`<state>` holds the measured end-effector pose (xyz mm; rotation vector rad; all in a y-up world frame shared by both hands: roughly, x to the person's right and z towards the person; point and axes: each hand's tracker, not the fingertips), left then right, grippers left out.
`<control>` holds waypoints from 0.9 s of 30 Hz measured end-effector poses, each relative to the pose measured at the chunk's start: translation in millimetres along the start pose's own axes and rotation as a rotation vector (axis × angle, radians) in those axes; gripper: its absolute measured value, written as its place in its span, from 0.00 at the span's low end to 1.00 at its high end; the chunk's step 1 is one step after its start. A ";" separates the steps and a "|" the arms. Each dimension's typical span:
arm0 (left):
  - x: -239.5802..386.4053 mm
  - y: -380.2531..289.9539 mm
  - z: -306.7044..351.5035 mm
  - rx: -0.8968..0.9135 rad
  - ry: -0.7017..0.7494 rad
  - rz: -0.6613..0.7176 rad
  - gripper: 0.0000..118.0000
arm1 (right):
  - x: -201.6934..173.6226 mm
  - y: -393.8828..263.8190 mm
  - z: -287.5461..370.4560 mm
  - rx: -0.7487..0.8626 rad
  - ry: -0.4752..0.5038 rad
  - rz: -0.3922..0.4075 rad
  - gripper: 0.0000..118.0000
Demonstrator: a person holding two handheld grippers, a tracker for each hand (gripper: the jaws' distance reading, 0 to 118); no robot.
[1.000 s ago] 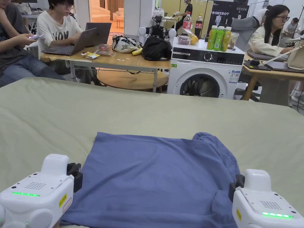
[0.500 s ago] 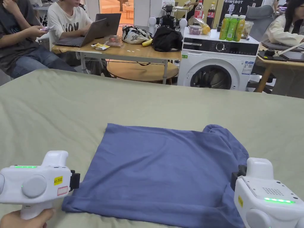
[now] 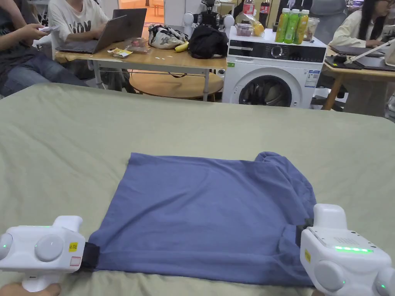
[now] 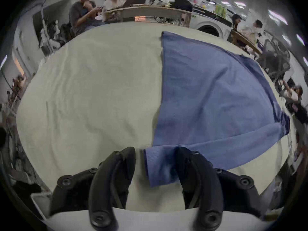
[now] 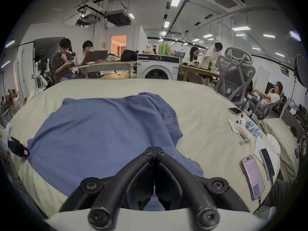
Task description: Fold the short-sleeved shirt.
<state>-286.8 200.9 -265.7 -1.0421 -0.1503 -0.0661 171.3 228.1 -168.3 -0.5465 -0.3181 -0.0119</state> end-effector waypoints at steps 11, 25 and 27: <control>-1.1 -10.0 8.6 0.039 -0.080 0.029 0.02 | 33.7 -14.3 10.3 -0.195 -0.004 0.026 0.42; 3.3 -18.6 21.2 0.069 -0.088 0.037 0.02 | 68.9 -66.1 -9.0 -0.324 0.048 0.022 0.32; 2.4 -21.5 24.9 0.085 -0.095 0.044 0.02 | 69.2 -62.0 -7.4 -0.325 0.082 0.012 0.05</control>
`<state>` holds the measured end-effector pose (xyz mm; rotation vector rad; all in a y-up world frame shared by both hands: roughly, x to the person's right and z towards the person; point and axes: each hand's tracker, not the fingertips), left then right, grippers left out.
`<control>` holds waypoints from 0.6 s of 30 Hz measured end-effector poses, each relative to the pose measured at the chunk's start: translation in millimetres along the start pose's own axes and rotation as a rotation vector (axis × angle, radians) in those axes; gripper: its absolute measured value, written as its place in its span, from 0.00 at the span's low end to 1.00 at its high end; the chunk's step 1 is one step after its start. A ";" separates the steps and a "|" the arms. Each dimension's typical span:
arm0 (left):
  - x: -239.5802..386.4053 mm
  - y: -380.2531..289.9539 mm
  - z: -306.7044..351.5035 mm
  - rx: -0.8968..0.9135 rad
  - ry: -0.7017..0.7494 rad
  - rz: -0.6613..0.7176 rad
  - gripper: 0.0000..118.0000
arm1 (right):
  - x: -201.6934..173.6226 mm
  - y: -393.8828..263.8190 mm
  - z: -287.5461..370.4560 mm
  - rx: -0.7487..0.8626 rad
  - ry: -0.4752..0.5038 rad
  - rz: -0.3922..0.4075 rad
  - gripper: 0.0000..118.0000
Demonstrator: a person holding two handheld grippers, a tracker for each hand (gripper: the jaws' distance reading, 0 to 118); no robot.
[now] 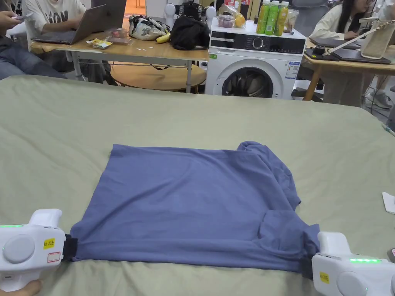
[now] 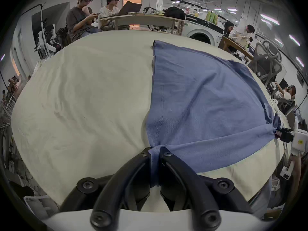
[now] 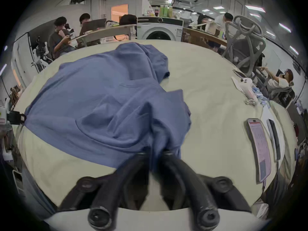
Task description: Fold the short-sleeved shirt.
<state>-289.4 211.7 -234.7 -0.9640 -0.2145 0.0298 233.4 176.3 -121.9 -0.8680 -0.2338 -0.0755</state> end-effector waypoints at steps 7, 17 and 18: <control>-5.4 3.5 15.4 0.070 -0.020 0.014 0.02 | 6.6 17.1 29.0 0.074 0.039 -0.052 0.02; -11.2 74.4 27.6 0.200 -0.080 0.080 0.02 | -0.2 93.1 34.0 0.160 0.027 -0.035 0.02; -11.7 86.8 24.1 0.206 -0.080 0.084 0.02 | -1.2 104.3 28.6 0.164 0.025 -0.032 0.02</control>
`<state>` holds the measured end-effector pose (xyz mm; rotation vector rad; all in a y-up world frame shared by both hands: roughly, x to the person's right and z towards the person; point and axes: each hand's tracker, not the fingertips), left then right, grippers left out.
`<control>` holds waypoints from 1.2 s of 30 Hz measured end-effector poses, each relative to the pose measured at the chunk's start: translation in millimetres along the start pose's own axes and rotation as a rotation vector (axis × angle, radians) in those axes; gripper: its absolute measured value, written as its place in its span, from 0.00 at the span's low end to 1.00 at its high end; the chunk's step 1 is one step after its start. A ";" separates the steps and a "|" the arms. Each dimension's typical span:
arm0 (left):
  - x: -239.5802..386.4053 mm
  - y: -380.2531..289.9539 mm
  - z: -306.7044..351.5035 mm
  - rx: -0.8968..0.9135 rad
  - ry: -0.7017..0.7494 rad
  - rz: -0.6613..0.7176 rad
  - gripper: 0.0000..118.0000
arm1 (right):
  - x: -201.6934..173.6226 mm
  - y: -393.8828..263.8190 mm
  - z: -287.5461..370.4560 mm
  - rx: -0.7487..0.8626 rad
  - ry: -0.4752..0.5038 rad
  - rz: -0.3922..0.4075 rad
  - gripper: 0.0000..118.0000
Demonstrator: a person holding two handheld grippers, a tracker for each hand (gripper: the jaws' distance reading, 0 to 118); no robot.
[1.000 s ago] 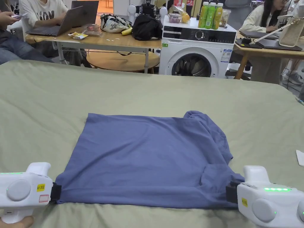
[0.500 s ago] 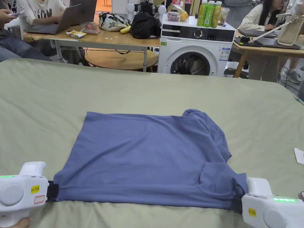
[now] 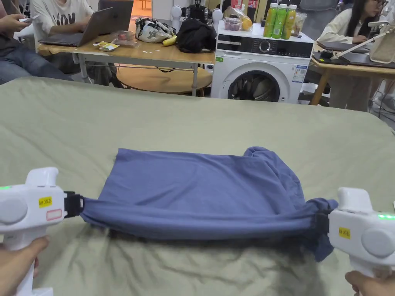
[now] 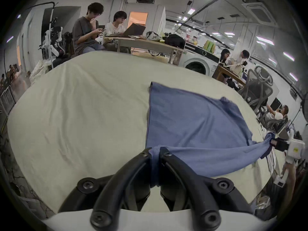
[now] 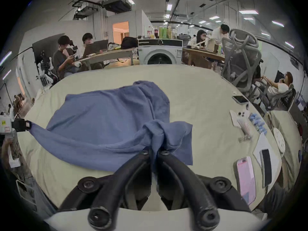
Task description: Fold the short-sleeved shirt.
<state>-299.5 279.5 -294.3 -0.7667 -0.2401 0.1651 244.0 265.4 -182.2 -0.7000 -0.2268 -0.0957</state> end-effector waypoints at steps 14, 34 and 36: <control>2.8 98.8 -124.5 -0.134 0.055 -0.051 0.02 | -7.6 76.4 -140.0 -0.131 -0.017 0.057 0.02; 20.5 51.7 -79.1 0.018 -0.032 -0.071 0.42 | -32.9 42.5 -88.3 0.118 -0.032 -0.012 0.13; 27.2 32.3 -64.1 0.081 -0.013 -0.109 0.26 | -42.5 33.4 -76.2 0.160 -0.016 0.001 0.01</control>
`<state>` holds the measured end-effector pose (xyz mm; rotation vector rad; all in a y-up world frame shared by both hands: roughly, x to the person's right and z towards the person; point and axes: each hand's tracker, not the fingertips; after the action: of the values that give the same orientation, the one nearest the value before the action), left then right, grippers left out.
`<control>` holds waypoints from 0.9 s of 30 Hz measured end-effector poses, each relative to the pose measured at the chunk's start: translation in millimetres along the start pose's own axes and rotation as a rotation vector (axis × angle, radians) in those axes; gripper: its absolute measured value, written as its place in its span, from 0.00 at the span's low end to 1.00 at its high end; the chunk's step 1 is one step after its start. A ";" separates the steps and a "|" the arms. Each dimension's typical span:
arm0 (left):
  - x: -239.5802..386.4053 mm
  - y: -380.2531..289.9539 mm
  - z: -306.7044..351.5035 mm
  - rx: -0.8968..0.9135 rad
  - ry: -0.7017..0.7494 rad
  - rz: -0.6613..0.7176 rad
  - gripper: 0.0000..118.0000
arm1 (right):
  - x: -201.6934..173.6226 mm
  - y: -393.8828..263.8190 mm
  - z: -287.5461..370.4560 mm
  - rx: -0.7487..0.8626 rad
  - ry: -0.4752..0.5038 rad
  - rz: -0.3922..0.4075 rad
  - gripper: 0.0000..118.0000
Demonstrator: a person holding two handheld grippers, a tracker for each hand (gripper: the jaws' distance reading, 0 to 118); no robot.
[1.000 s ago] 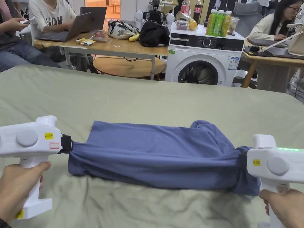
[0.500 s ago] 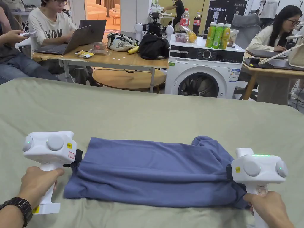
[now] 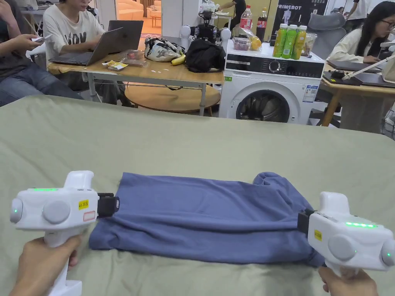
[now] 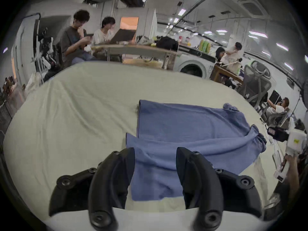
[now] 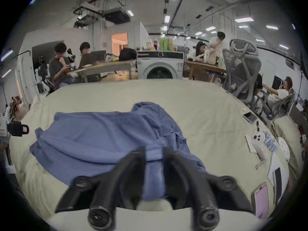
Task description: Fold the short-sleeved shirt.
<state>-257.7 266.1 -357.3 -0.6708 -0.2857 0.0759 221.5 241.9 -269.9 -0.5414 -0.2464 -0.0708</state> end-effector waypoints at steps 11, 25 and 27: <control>-1.4 -35.0 15.8 -0.022 0.050 0.007 0.00 | -22.1 -33.8 33.7 0.046 -0.008 -0.001 0.00; -27.4 5.7 -65.6 -0.460 0.064 0.097 0.44 | 0.4 -45.4 41.4 -0.010 -0.029 0.013 0.00; -23.2 -7.0 -76.9 -0.544 0.099 0.071 0.44 | 3.4 -46.8 43.9 -0.016 -0.033 0.014 0.00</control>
<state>-258.2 210.6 -415.8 -1.2218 -0.1860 0.0312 209.3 224.7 -209.2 -0.5603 -0.2739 -0.0500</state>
